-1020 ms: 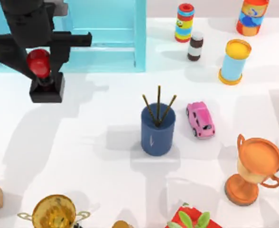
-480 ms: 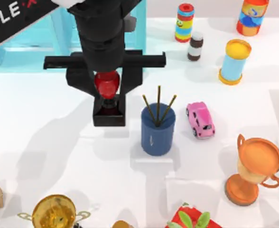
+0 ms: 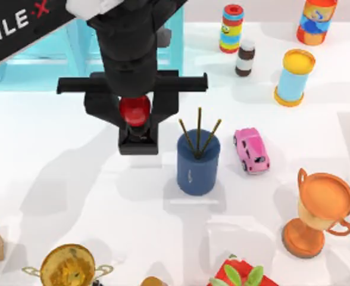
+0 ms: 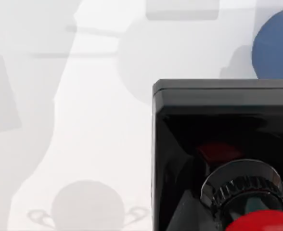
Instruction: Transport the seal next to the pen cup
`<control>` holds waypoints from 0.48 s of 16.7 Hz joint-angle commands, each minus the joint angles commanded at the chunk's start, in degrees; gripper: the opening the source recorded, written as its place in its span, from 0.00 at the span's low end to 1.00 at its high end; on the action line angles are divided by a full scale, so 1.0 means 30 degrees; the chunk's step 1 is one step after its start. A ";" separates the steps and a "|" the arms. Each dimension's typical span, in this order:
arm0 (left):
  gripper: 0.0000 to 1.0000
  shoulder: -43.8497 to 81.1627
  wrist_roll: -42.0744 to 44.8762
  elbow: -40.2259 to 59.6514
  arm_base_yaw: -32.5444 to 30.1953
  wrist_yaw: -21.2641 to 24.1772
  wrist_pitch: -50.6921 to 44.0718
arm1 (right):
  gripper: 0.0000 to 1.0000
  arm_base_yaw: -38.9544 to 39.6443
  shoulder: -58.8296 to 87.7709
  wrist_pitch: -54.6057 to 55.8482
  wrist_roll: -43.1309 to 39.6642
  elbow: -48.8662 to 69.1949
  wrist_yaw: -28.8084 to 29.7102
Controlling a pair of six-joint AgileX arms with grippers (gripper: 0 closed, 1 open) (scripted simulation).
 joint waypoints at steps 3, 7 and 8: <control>0.00 -0.0062 -0.0021 -0.0315 -0.0002 -0.0051 0.0343 | 1.00 0.0000 0.0000 0.0000 0.0000 0.0000 0.0000; 0.15 -0.0062 -0.0021 -0.0315 -0.0002 -0.0051 0.0343 | 1.00 0.0000 0.0000 0.0000 0.0000 0.0000 0.0000; 0.23 -0.0062 -0.0021 -0.0315 -0.0002 -0.0051 0.0343 | 1.00 0.0000 0.0000 0.0000 0.0000 0.0000 0.0000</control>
